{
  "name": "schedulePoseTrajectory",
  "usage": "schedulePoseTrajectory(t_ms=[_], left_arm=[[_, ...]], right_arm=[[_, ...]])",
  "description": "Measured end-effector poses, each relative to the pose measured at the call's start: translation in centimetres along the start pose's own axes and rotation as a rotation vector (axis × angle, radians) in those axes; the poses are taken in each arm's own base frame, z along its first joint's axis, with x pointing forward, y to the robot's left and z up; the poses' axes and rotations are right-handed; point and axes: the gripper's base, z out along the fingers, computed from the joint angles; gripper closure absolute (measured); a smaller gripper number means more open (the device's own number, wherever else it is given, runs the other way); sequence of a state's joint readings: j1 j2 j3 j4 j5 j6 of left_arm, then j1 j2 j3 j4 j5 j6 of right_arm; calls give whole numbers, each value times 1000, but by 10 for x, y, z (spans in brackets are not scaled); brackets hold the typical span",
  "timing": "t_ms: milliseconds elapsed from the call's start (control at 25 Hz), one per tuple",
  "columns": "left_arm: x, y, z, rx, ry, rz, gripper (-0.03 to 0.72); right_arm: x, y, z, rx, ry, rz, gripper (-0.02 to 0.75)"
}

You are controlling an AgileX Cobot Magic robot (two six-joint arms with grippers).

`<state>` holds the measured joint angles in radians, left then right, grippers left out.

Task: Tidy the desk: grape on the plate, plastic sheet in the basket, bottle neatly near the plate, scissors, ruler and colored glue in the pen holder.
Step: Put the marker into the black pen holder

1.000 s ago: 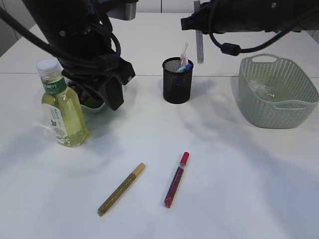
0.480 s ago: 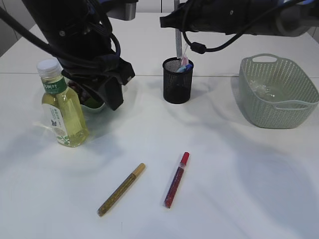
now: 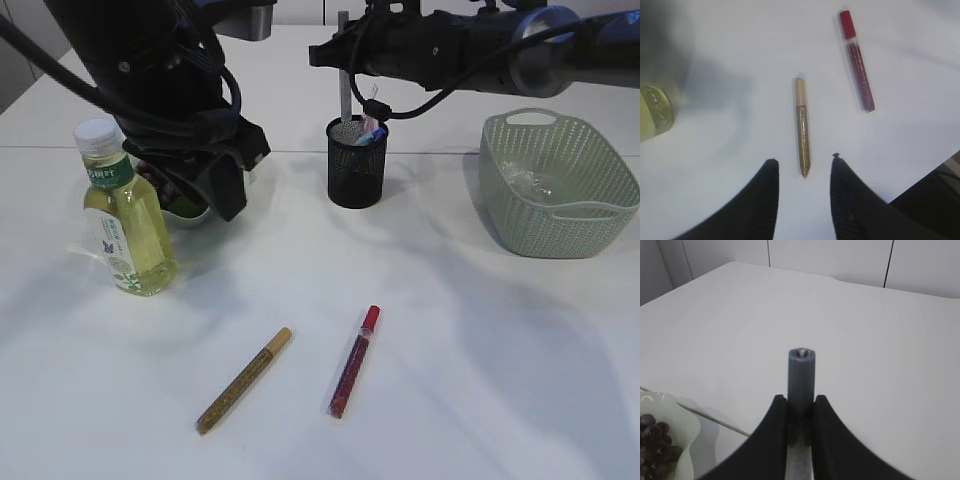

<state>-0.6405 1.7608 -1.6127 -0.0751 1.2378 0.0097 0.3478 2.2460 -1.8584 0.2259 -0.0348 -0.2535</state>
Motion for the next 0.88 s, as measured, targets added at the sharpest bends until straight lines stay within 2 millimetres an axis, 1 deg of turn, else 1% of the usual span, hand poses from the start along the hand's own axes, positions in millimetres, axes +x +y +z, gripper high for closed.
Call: schedulePoseTrajectory(t_ms=[280, 520, 640, 760, 880], left_arm=[[0, 1, 0, -15, 0, 5, 442], [0, 2, 0, -26, 0, 9, 442], [0, 3, 0, -31, 0, 11, 442], [0, 4, 0, -41, 0, 14, 442], [0, 4, 0, -49, 0, 17, 442]], right_arm=[[14, 0, 9, 9, -2, 0, 643], [19, 0, 12, 10, 2, 0, 601], [19, 0, 12, 10, 2, 0, 534], [20, 0, 12, 7, 13, 0, 444], [22, 1, 12, 2, 30, 0, 401]])
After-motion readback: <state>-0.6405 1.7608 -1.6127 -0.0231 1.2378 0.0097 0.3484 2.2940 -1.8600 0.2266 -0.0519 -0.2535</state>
